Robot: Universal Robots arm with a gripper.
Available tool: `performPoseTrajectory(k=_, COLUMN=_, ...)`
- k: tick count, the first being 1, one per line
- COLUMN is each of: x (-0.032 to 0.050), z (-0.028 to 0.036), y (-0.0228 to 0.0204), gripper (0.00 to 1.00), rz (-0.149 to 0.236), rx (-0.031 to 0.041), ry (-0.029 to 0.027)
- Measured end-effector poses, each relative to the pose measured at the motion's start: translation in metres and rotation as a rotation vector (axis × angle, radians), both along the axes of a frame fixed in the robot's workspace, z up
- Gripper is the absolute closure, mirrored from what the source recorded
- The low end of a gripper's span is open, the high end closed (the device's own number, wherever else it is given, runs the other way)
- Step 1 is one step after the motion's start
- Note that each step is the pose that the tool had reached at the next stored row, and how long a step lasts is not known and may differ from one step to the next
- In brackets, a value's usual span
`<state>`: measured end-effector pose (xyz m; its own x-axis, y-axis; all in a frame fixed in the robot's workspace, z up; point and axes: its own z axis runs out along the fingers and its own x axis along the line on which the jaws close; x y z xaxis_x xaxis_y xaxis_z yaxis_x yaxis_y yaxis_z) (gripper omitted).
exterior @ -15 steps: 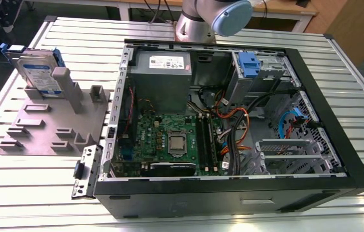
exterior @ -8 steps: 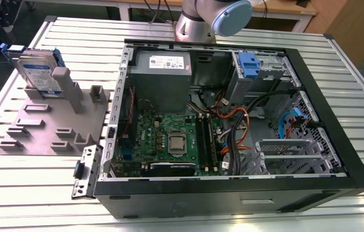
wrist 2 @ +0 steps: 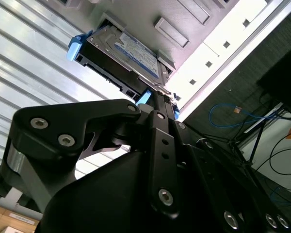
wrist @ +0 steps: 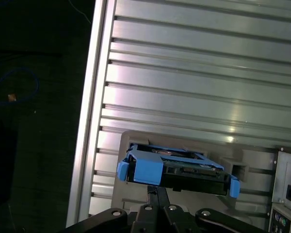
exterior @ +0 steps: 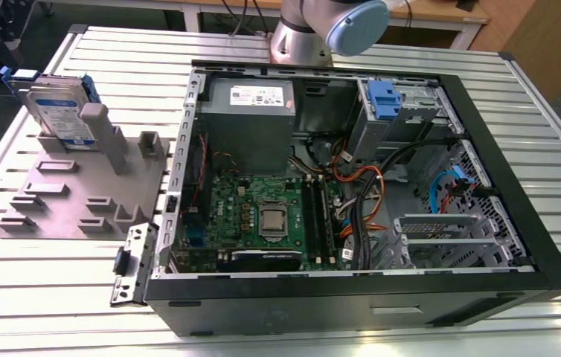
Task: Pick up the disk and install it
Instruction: 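Pick up the disk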
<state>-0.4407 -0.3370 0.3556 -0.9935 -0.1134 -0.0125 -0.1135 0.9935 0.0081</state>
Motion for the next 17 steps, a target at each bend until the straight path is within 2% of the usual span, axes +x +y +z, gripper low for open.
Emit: performPoseTrajectory(k=17, x=0.0000, z=0.0000, y=0.0000, gripper=0.89, rz=0.011, rx=0.0000, ry=0.0000)
